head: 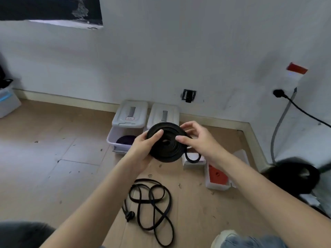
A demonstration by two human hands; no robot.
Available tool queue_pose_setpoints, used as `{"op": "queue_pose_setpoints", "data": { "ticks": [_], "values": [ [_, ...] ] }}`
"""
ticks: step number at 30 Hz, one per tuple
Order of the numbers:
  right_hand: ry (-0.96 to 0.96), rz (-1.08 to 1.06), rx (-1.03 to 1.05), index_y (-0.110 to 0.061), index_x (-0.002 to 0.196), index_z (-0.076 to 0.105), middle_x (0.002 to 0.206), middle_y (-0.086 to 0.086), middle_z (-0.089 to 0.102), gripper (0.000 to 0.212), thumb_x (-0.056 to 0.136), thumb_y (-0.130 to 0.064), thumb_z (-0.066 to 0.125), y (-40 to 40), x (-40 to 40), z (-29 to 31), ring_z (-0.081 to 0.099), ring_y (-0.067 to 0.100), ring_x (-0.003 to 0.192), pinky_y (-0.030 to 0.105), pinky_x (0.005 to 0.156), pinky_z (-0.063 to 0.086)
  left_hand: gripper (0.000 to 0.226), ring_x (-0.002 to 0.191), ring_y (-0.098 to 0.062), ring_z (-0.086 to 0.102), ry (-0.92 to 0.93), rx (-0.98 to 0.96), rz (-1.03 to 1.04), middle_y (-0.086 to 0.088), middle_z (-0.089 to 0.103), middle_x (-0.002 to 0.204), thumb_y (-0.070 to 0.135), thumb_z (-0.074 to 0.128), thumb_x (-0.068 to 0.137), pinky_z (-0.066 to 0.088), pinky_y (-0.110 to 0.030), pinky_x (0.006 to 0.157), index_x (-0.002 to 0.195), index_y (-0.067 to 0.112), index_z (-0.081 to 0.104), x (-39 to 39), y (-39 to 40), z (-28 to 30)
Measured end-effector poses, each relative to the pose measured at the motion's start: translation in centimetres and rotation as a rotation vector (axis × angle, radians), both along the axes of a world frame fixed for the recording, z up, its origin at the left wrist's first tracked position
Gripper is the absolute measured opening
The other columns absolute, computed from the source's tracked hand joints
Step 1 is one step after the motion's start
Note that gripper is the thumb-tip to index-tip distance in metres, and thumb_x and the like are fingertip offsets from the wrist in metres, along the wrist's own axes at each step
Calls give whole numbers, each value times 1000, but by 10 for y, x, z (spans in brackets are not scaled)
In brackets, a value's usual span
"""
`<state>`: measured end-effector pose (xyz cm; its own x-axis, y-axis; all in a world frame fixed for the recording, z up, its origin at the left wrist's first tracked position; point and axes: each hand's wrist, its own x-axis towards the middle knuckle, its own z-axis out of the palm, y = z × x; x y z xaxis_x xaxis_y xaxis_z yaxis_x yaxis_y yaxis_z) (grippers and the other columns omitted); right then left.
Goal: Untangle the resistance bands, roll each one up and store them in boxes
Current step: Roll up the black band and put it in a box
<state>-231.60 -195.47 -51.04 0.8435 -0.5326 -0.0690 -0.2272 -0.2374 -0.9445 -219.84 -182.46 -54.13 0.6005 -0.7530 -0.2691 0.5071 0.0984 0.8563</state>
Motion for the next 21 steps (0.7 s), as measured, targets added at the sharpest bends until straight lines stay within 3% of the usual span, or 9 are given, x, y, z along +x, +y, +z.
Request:
{"op": "queue_pose_setpoints", "data": {
  "ticks": [3,5,8,10,12,13,15,19,21],
  "values": [
    [-5,-62,162,-33,106,56,116,5,61,32,88,-8,61,8,27,-48,59,20,106,24,74,52,35,102,-30,62,178,22,127,-22,62,117,15,53,93,53,-34,80,123,-2,54,5,-10,-35],
    [-18,-149,248,-30,110,60,111,3,64,35,90,-3,52,9,45,-72,63,11,97,20,74,51,37,102,-27,62,204,64,97,-18,63,117,17,55,92,53,-32,79,126,2,52,15,-12,-56],
    [40,-70,84,-29,102,64,94,-9,65,36,88,-1,46,-11,66,-90,63,-4,78,12,65,50,51,98,-20,66,2,205,-99,-8,65,113,19,69,81,56,-32,73,128,23,49,46,-11,-82],
    [125,62,-30,-23,105,61,96,-9,63,29,88,-2,49,-28,84,-101,61,2,90,18,77,51,44,95,-16,68,-121,229,-227,-5,66,110,17,69,81,55,-29,68,121,31,55,67,-14,-94],
    [184,25,-91,-17,107,52,104,-3,55,20,89,-9,56,-39,102,-117,54,15,105,26,88,45,35,93,-14,67,-159,250,-183,-4,66,110,16,66,85,55,-26,64,116,29,59,82,-26,-106],
    [199,-41,-123,-15,108,50,106,-2,50,21,89,-16,59,-42,110,-126,51,17,108,24,88,40,32,92,-15,67,-154,267,-109,-4,66,110,15,64,86,55,-25,61,116,26,59,89,-33,-111],
    [223,-76,-179,-11,120,49,117,2,45,40,87,-29,64,-45,122,-143,46,18,117,21,92,36,32,94,-17,64,-156,320,47,-7,64,111,13,62,88,56,-26,60,119,20,58,100,-48,-125],
    [438,149,-346,-15,146,22,144,5,30,108,63,-55,77,-51,130,-174,28,21,134,31,106,26,33,102,-27,61,-177,405,189,-13,63,114,8,60,89,55,-40,80,121,11,55,107,-76,-151],
    [457,106,-503,-17,142,29,139,6,38,107,56,-59,78,-58,132,-184,33,25,129,34,101,32,29,103,-28,61,-196,435,166,-14,63,114,8,59,89,54,-42,82,117,12,56,107,-88,-161]
  ]
}}
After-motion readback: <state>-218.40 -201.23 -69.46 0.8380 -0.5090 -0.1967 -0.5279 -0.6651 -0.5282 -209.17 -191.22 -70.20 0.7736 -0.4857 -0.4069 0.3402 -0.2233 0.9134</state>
